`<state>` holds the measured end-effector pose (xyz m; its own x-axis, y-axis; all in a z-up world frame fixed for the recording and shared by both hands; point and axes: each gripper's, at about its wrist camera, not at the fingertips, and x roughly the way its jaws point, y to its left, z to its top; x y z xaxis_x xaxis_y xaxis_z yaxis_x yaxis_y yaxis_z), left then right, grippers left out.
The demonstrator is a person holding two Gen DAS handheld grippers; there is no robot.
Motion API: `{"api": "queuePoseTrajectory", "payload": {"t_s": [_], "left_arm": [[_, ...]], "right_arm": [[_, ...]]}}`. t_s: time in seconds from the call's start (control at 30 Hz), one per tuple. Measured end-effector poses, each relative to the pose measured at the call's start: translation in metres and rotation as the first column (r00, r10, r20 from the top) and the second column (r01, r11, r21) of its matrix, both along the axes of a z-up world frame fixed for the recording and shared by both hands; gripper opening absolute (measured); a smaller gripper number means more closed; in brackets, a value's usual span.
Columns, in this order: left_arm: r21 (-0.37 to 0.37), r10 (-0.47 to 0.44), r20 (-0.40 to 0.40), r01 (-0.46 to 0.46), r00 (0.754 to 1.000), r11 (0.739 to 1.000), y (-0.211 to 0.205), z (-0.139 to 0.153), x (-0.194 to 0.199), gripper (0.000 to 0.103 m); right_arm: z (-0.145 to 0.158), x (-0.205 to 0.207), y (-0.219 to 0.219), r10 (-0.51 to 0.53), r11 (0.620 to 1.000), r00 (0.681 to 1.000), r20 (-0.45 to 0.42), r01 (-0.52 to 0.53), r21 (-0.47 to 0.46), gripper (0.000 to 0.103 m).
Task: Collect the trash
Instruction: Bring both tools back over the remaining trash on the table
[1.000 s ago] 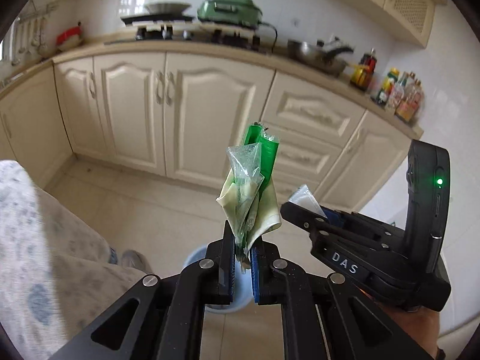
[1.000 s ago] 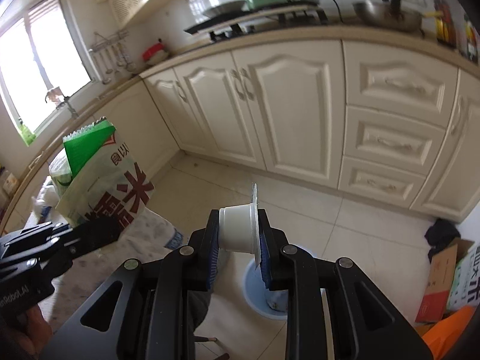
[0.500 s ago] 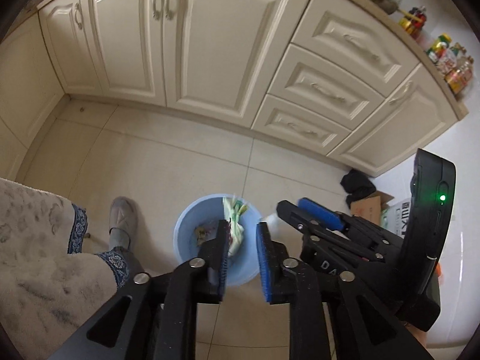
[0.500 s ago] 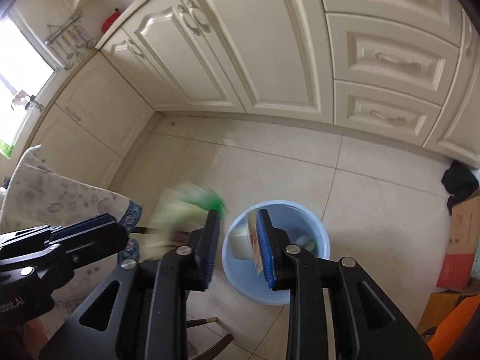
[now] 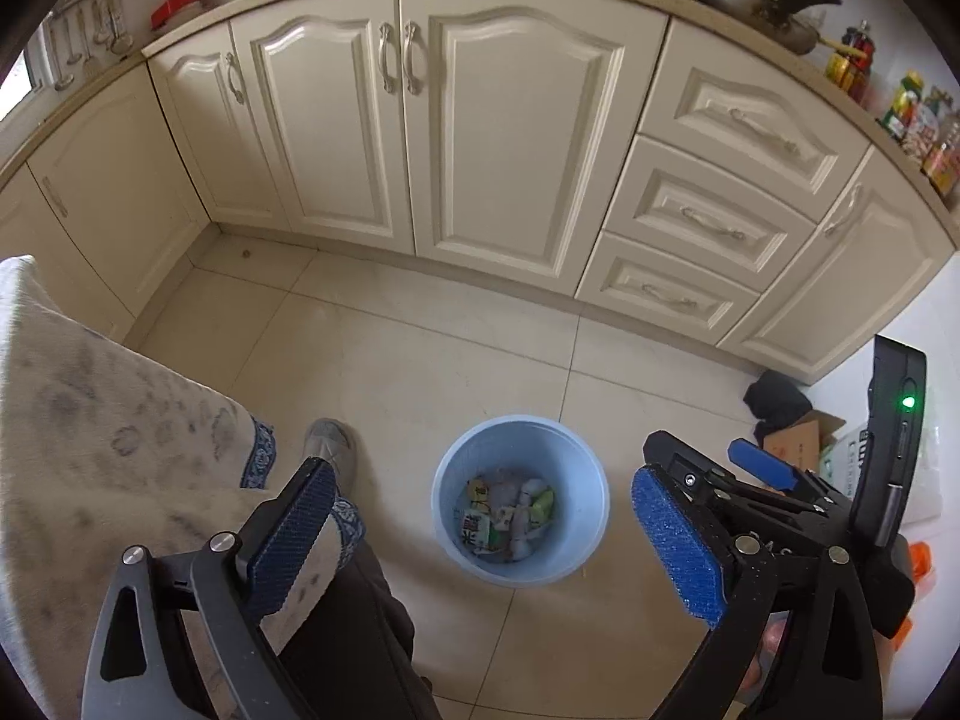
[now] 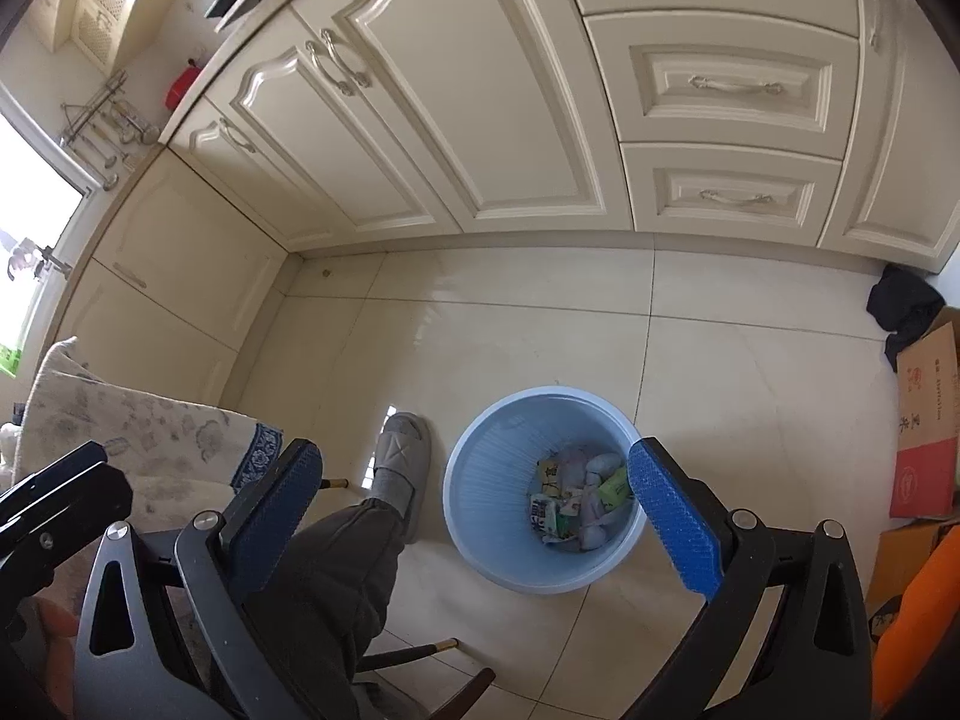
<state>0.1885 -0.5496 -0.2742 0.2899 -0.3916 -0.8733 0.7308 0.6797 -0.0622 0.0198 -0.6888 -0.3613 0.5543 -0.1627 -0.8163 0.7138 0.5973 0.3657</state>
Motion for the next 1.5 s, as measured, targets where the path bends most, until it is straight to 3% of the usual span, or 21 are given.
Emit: {"api": "queuePoseTrajectory", "payload": {"t_s": [0.3, 0.53, 0.77, 0.97, 1.27, 1.5], "left_arm": [[-0.175, 0.056, 0.118, -0.035, 0.991, 0.984, 0.105, 0.085, -0.029, 0.102], [-0.303, 0.134, 0.197, -0.069, 0.971, 0.950, 0.247, 0.156, -0.051, 0.102], [-0.397, 0.272, 0.249, -0.159, 0.930, 0.904, 0.375, 0.193, -0.078, 0.102], [-0.450, 0.391, 0.285, -0.238, 0.875, 0.861, 0.470, 0.206, -0.110, 0.102], [-0.477, 0.540, 0.300, -0.367, 0.787, 0.799, 0.570, 0.191, -0.141, 0.102], [-0.427, 0.576, 0.256, -0.444, 0.776, 0.788, 0.598, 0.157, -0.136, 0.102]], "right_arm": [[0.088, 0.019, 0.049, 0.048, 0.993, 0.993, 0.104, -0.036, -0.114, 0.103], [0.170, 0.055, 0.123, 0.185, 0.961, 0.965, 0.187, -0.138, -0.240, 0.103], [0.219, 0.093, 0.200, 0.327, 0.914, 0.917, 0.229, -0.245, -0.324, 0.103], [0.243, 0.123, 0.268, 0.443, 0.862, 0.865, 0.237, -0.339, -0.377, 0.103], [0.259, 0.158, 0.355, 0.584, 0.764, 0.789, 0.193, -0.454, -0.459, 0.103], [0.242, 0.188, 0.390, 0.650, 0.702, 0.750, 0.121, -0.531, -0.475, 0.103]]}}
